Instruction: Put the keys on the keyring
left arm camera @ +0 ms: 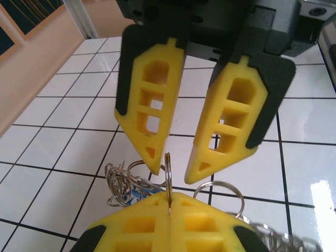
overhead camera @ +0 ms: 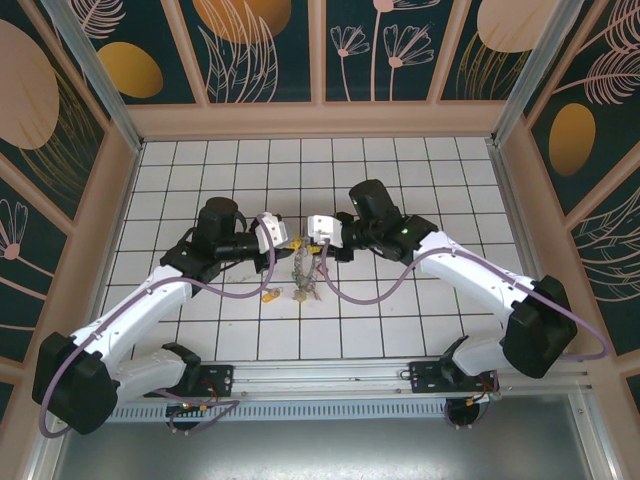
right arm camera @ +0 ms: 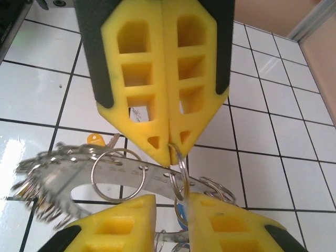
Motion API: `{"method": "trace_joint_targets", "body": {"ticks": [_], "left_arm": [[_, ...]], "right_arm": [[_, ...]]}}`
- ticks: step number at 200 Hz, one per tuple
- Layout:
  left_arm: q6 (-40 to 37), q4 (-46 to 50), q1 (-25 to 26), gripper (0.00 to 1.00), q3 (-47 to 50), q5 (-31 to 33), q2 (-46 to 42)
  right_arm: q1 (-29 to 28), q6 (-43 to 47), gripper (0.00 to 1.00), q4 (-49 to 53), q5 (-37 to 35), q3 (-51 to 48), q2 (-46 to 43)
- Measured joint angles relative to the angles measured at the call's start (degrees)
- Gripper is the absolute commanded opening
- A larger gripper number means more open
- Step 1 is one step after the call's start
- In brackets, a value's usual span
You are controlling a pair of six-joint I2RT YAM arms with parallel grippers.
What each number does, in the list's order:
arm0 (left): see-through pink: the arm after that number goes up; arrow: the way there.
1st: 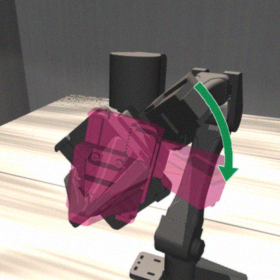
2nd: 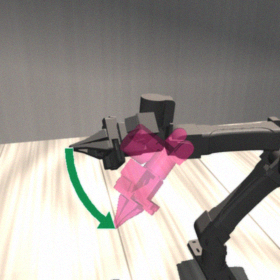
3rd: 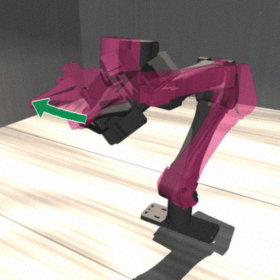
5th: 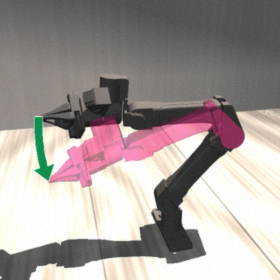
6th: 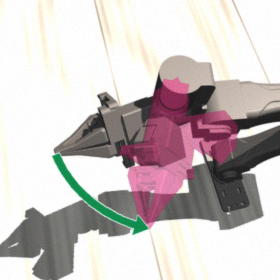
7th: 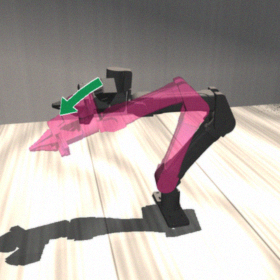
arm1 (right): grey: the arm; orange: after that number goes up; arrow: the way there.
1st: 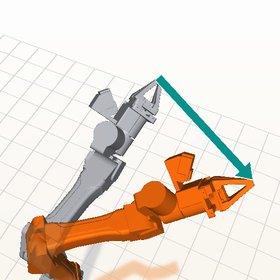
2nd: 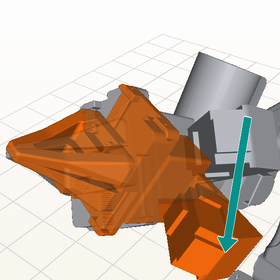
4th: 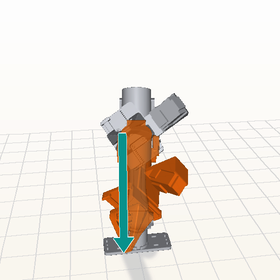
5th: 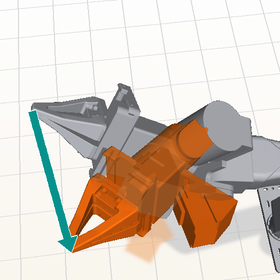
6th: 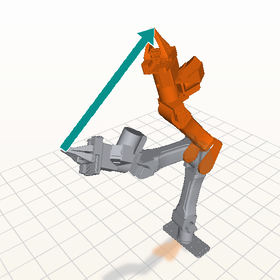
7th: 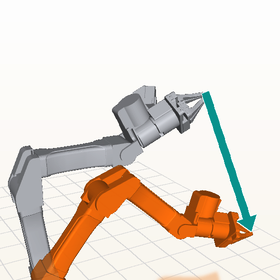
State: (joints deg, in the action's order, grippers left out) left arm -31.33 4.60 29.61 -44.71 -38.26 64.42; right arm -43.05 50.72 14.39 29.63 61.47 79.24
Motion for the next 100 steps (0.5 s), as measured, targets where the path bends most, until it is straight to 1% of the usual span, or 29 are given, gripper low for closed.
{"method": "trace_joint_targets", "body": {"ticks": [61,100], "left_arm": [[-1.6,1.8,0.0,0.00,-0.4,-0.2,1.4],[-2.7,3.0,0.0,0.00,-1.0,-0.9,2.1]], "right_arm": [[2.1,0.0,0.21,1.9,1.5,1.8,0.1],[2.1,0.5,0.19,4.1,3.5,3.5,1.7]]}}
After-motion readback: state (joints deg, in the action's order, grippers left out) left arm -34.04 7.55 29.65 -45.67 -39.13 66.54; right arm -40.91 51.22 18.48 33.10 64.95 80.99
